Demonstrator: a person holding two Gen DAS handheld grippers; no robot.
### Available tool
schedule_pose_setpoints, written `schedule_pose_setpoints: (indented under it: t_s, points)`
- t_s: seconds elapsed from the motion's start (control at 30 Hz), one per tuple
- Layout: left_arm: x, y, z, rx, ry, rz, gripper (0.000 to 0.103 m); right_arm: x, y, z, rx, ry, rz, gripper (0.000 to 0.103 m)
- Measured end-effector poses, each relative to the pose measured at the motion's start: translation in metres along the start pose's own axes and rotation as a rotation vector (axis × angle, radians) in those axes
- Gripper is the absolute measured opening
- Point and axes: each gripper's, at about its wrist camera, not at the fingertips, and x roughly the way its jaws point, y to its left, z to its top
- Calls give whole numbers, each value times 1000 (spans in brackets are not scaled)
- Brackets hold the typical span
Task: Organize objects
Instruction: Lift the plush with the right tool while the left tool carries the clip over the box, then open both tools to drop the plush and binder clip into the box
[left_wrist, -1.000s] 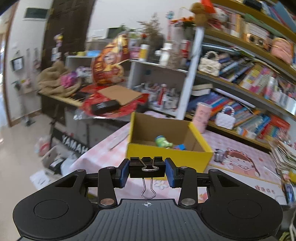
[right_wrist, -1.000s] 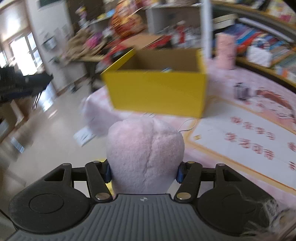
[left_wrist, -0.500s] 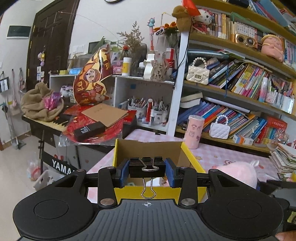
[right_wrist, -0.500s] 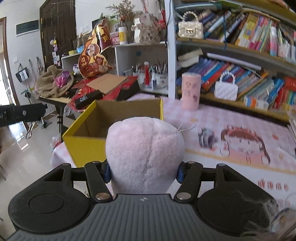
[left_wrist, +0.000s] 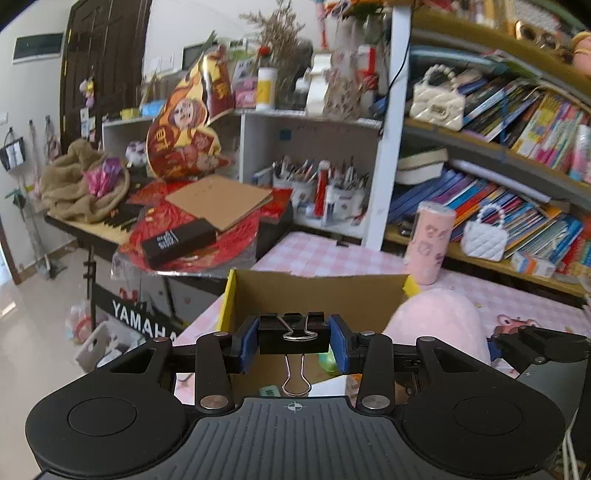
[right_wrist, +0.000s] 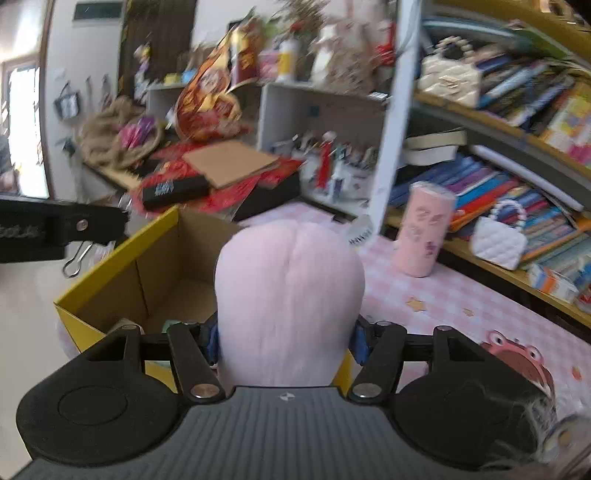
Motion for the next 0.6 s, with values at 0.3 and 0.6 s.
schedule_pose_setpoints:
  t_s: [0.3, 0.6]
  points:
    - [41, -7, -2, 8, 82, 44, 61, 53, -2, 2, -75, 109, 11, 65]
    - [-2, -18, 15, 22, -28, 16, 85, 1, -15, 8, -48, -33, 17, 80]
